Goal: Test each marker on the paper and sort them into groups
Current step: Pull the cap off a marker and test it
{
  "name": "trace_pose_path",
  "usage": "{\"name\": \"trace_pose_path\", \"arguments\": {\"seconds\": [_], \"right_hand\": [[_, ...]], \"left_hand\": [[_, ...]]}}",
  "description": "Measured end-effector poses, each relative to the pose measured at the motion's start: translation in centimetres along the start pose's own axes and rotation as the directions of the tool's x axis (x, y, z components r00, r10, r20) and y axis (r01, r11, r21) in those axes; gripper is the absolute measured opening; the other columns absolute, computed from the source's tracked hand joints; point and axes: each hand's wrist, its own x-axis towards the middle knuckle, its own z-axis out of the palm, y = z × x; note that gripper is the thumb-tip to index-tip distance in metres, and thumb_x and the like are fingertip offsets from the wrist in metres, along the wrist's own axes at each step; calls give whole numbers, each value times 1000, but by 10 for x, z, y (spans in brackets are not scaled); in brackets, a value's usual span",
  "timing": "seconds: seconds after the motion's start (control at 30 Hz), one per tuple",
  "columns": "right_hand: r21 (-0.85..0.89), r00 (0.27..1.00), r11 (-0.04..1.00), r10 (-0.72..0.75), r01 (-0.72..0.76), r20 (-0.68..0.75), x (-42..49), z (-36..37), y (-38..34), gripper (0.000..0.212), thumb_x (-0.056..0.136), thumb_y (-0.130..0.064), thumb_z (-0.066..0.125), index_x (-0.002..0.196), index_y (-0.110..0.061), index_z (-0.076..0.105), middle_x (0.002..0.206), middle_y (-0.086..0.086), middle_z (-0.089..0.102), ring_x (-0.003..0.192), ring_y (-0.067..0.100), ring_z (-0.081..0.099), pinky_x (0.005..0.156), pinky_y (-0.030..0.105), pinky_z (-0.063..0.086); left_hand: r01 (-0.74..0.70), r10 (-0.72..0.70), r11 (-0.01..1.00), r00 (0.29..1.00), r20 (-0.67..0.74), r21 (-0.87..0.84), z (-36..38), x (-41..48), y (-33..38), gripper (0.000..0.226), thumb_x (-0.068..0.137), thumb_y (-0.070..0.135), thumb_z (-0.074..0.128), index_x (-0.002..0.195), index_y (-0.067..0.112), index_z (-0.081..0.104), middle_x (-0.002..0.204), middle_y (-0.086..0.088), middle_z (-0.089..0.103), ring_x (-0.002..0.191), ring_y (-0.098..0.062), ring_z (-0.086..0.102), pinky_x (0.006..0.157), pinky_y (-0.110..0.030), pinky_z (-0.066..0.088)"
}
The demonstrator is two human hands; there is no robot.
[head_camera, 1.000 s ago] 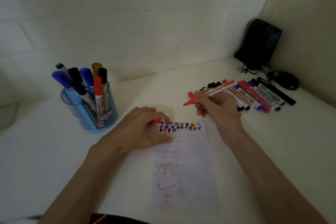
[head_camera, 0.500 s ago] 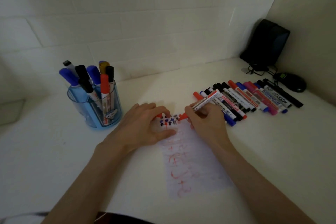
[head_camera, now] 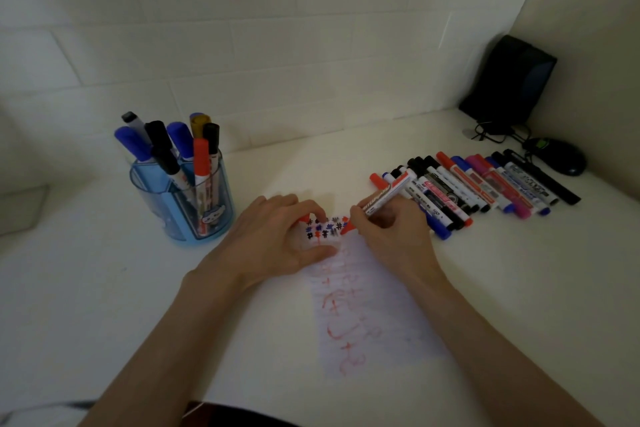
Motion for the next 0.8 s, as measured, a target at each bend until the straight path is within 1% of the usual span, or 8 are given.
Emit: {"name": "trace_pose_path", "arguments": {"seconds": [0.07,0.23,0.3,0.43,0.53,0.6,0.7,0.8], "right_hand": [[-1,1000,1000,5,-5,-8,0,0,0,8,92,-21,74,84,-22,71,77,-9,74,69,8,71,63,15,55],[30,999,999,38,-38,1,1,-1,0,5,93,-22,75,92,-17,73,75,-11,75,69,2,72,62,12,54],[-1,999,999,40,-40,12,2,0,1,9,93,-21,74,90,-14,70,72,-10,72,65,1,69,59,10,51],[16,999,999,39,-39,11,3,-1,1,13,95,-22,73,82,-19,71,71,-11,72,65,1,69,61,13,52],[-17,997,997,76,-76,-7,2,-1,0,17,93,-21,71,81,-10,69,67,1,67,55,3,58,54,13,49],[104,989,987,127,-119,-70,4,-4,-2,15,94,-20,70,82,-12,70,62,3,64,55,10,56,54,19,48],[333,979,937,155,-103,-132,6,-9,-11,2,98,-12,69,98,-12,71,77,2,70,63,11,62,61,20,51],[426,982,903,126,-53,-143,7,-12,-18,11,97,-11,73,105,-9,66,85,9,75,70,13,70,64,21,56]], "left_hand": [[5,-5,1000,1000,5,5,-1,0,0,56,77,83,52,118,45,53,99,16,56,95,-8,53,90,-34,40],[2,-2,1000,1000,6,2,-3,0,3,56,78,81,54,119,43,54,101,15,57,97,-9,54,92,-35,40],[4,-4,1000,1000,2,-9,-3,-1,3,55,78,80,55,119,43,54,101,15,57,97,-9,53,92,-35,40],[0,0,1000,1000,4,-4,-3,-1,4,54,79,80,55,119,44,54,101,15,57,96,-8,52,92,-34,40],[5,-5,1000,1000,3,-9,-4,-2,3,52,84,75,55,124,43,50,107,14,56,99,-8,51,90,-32,40],[5,-9,995,999,-35,-102,-2,-3,1,45,95,60,52,135,42,41,116,15,54,104,-4,51,87,-26,41],[41,-72,954,993,-97,-297,0,-2,-1,44,106,26,43,146,37,29,114,15,53,98,13,52,79,-6,38],[54,-130,906,980,-153,-421,2,2,0,39,103,27,51,139,31,36,104,16,67,87,9,61,75,-10,43]]}}
